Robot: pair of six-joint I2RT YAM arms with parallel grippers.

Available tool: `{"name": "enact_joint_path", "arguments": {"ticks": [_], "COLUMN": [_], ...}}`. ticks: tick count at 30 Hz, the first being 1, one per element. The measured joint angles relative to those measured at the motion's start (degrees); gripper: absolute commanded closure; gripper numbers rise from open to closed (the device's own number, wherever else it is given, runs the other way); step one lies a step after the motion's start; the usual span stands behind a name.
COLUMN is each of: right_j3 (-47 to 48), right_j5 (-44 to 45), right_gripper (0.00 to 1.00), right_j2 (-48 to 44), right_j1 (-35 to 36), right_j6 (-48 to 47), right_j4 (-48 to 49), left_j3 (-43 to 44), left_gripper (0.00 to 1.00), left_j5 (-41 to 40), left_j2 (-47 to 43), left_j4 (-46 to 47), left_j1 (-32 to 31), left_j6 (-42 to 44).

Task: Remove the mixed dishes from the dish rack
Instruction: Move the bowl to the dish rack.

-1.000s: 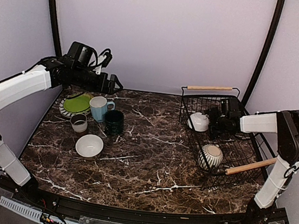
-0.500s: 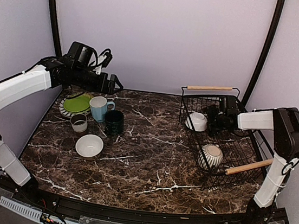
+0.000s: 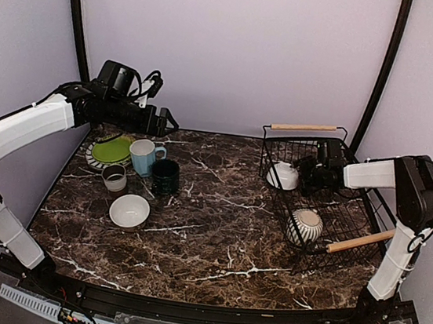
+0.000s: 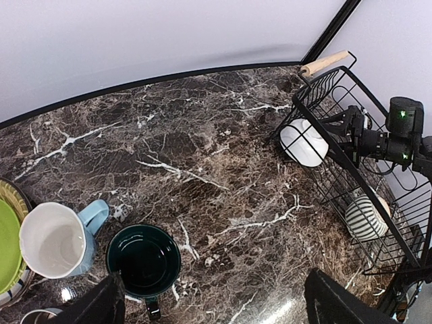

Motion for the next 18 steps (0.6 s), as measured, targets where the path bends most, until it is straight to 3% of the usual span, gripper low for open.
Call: {"name": "enact_joint_path", "arguments": {"ticks": [9,18], "right_j3": [-0.3,-0.3], "right_j5": [-0.4,-1.3], "right_gripper": [0.26,0.36], "right_j2": [0.0,-0.1], "right_j1": [0.1,0.1], "right_j6": [-4.1,-7.3], "right_j4": [0.1,0.4], "left_j3": [0.0,0.0], "left_gripper": [0.09,0.09], "left_j5": [0.1,0.3], "left_j2": [0.0,0.0], "left_j4": [0.0,0.0], "left_j1": [0.0,0.0], "left_j6": [-0.2,-0.5]}}
